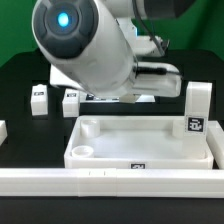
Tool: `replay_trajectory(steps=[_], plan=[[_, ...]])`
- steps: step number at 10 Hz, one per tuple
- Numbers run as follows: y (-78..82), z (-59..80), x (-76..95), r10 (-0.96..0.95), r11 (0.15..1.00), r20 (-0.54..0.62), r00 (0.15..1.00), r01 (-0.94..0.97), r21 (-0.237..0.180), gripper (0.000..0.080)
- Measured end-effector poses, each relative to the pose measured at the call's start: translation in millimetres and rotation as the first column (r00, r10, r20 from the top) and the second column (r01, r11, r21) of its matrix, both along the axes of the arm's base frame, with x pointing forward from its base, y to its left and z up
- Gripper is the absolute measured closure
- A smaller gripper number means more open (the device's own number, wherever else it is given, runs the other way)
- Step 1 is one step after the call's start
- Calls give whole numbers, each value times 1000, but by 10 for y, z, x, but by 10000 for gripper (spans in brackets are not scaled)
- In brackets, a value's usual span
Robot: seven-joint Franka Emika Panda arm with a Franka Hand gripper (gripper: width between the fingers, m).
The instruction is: Assemble desk
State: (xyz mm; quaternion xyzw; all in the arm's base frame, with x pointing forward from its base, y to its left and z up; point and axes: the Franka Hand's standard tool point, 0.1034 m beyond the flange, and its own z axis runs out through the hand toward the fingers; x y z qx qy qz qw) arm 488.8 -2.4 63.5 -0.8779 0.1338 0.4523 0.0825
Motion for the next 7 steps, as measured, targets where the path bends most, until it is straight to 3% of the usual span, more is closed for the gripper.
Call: replay_trajectory(steps=[3,4,6,7], plan=[[-11,-54,55,-3,1000,39,999,3,-12,515],[-28,-89,194,0,999,144,990,5,-32,515],[-136,219,246,-13,999,227,974,20,-29,515],[-191,379,375,-16,999,287,958,28,-35,515]])
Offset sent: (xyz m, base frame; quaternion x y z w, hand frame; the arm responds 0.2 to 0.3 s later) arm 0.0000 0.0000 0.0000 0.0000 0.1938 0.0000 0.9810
